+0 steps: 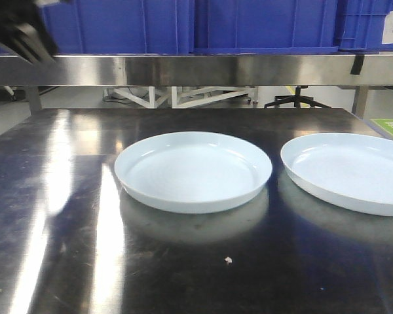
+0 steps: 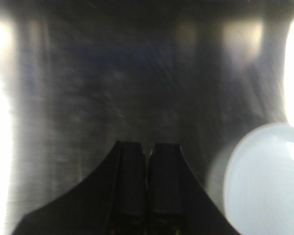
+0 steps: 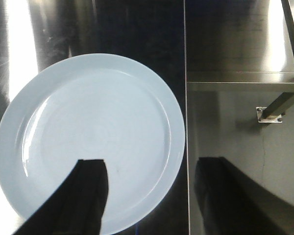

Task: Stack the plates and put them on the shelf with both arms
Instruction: 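Open the left gripper and raise it away from the plate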

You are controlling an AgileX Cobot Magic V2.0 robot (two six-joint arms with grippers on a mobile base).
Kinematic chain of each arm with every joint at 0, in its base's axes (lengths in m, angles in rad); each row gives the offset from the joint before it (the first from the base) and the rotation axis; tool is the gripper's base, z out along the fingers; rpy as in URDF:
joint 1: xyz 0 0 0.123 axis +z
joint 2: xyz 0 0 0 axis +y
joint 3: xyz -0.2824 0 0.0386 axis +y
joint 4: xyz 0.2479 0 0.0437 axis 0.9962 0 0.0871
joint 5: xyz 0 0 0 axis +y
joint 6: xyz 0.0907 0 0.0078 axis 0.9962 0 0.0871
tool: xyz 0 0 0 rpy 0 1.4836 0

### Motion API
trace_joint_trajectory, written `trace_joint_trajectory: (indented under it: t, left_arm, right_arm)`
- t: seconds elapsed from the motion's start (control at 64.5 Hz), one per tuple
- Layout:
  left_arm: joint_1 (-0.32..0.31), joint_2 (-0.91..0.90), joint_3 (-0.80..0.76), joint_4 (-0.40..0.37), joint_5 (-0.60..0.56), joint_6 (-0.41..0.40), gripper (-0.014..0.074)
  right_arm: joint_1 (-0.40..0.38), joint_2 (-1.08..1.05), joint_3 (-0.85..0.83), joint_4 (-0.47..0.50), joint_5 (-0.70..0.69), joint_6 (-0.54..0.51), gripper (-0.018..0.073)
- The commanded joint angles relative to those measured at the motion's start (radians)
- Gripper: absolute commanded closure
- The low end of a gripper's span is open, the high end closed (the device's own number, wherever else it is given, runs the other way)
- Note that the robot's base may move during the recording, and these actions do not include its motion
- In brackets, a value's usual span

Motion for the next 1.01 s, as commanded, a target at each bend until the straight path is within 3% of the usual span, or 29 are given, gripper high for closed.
trace_joint_trajectory:
  t: [0.0,0.155,0.326,0.589,0.822,0.915,0.992]
  left_arm:
    - [0.066,-0.120,0.007,0.024,-0.042,-0.003,0.0510]
    - [0.179,-0.291,0.156,0.016,-0.087,-0.004,0.0510]
    - [0.249,-0.526,0.426,0.016,-0.196,-0.007,0.0510]
    - [0.255,-0.803,0.703,-0.003,-0.209,-0.007,0.0510]
    - [0.255,-0.897,0.789,0.001,-0.175,-0.007,0.0510]
    - [0.255,-0.897,0.789,0.001,-0.163,-0.007,0.0510]
    - [0.255,-0.897,0.789,0.001,-0.162,-0.007,0.0510]
  right_arm:
    - [-0.006,-0.011,-0.036,-0.012,-0.056,-0.004,0.0059]
    - [-0.006,-0.011,-0.036,-0.012,-0.056,-0.004,0.0059]
    - [-0.006,-0.011,-0.036,-0.012,-0.052,-0.004,0.0059]
    - [-0.006,-0.011,-0.036,-0.012,-0.053,-0.004,0.0059]
    - [-0.006,-0.011,-0.036,-0.012,-0.053,-0.004,0.0062]
    - [-0.006,-0.011,-0.036,-0.012,-0.054,-0.004,0.0126]
    - [-0.006,-0.011,-0.036,-0.012,-0.052,-0.004,0.0264]
